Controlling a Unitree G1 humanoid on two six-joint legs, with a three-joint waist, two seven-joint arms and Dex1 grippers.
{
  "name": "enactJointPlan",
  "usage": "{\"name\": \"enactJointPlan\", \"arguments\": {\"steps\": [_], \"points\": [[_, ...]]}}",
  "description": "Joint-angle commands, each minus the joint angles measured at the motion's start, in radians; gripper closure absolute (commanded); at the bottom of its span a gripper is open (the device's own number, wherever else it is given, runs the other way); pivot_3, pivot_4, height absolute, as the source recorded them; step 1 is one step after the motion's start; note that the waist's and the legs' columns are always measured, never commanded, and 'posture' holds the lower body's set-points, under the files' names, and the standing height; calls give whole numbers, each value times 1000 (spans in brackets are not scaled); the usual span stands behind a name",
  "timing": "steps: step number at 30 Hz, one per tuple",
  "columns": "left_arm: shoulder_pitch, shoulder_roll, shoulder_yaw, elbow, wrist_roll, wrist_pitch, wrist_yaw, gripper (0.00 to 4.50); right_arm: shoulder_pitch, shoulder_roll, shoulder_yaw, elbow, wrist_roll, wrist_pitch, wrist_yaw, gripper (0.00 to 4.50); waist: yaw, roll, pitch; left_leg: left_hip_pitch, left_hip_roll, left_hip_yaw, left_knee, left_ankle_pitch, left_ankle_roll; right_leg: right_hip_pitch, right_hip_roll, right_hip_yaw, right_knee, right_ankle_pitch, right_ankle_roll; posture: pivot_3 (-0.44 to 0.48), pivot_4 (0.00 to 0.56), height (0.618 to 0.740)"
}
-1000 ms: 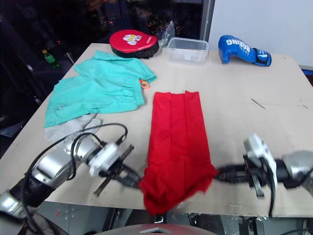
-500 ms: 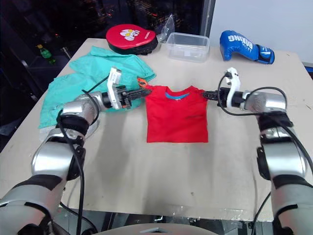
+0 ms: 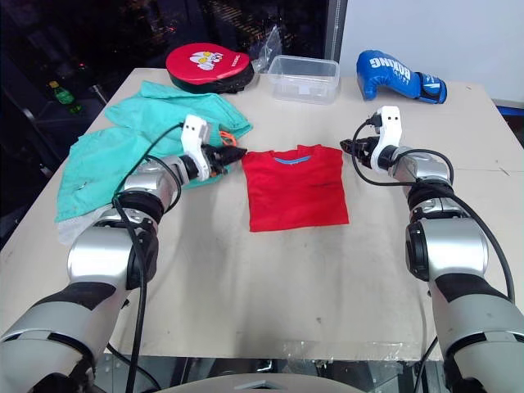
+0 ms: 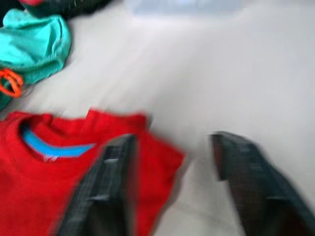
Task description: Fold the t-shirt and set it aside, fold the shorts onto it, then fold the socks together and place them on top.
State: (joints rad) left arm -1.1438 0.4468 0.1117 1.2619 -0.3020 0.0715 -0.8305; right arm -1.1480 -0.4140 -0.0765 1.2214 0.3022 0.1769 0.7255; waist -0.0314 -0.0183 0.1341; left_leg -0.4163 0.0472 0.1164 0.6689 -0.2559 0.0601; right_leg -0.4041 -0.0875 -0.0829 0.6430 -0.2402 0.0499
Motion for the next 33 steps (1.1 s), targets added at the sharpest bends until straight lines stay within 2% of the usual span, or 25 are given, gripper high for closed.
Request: {"name": "enactJointPlan", "arguments": {"steps": [1,3,5,8,11,14,17,19,23,26,30,33], "points": [[-35,25,75,-88,-31,-68,-10,546,46,-34,-16,-118,-20,-103,100,25,-2,0,0,0,0,0,0,0,0,0,0,0,0,0,0,0,150,740],[-5,30,68,-154,-14,-97,-53,546,125,-45,13,-233,-29,-140,213,25,-4,0,0,0,0,0,-1,0,0,0,0,0,0,0,0,0,150,740],[68,31,31,-290,-3,-111,-149,546,241,-61,56,-412,-24,-149,346,25,-4,1,-1,1,-1,2,-1,0,0,1,0,0,0,0,0,0,150,740],[183,32,-26,-479,1,-69,-251,546,375,-92,126,-618,-50,-176,452,25,-7,2,0,1,-1,4,-1,0,0,1,0,0,1,0,0,0,150,740],[321,57,-122,-651,44,-83,-354,546,466,-133,202,-746,-105,-207,519,25,-7,3,0,2,0,3,0,0,0,0,0,1,0,0,0,0,150,740],[394,62,-177,-725,80,-95,-382,546,495,-131,228,-791,-131,-177,494,25,-7,3,1,3,0,2,1,0,-1,0,1,2,1,0,0,0,150,740],[428,55,-218,-733,130,-148,-377,546,494,-110,218,-794,-124,-162,475,25,-3,3,1,3,1,-1,1,1,-2,0,1,2,2,1,-1,0,150,740],[438,44,-231,-714,153,-173,-362,546,469,-62,173,-787,-60,-127,456,25,-1,3,0,3,1,-2,1,1,-2,1,1,2,3,1,-1,0,150,740],[439,-7,-220,-684,126,-181,-360,546,419,20,138,-753,9,-70,463,25,1,3,0,3,1,-2,2,1,-2,0,1,2,2,1,-2,0,150,740],[428,-37,-259,-588,191,-235,-337,546,396,58,191,-606,-80,-154,429,25,8,3,0,3,1,-2,2,1,-2,1,1,2,1,1,-1,0,150,740],[411,-19,-287,-386,289,-336,-266,546,390,55,234,-342,-211,-312,344,25,18,3,-1,3,0,3,1,1,-2,1,2,1,0,1,-1,0,150,740],[415,19,-264,-343,277,-371,-277,546,400,3,213,-311,-212,-361,380,25,17,6,-4,5,0,3,1,1,-2,2,1,2,1,1,-1,0,150,740]]}}
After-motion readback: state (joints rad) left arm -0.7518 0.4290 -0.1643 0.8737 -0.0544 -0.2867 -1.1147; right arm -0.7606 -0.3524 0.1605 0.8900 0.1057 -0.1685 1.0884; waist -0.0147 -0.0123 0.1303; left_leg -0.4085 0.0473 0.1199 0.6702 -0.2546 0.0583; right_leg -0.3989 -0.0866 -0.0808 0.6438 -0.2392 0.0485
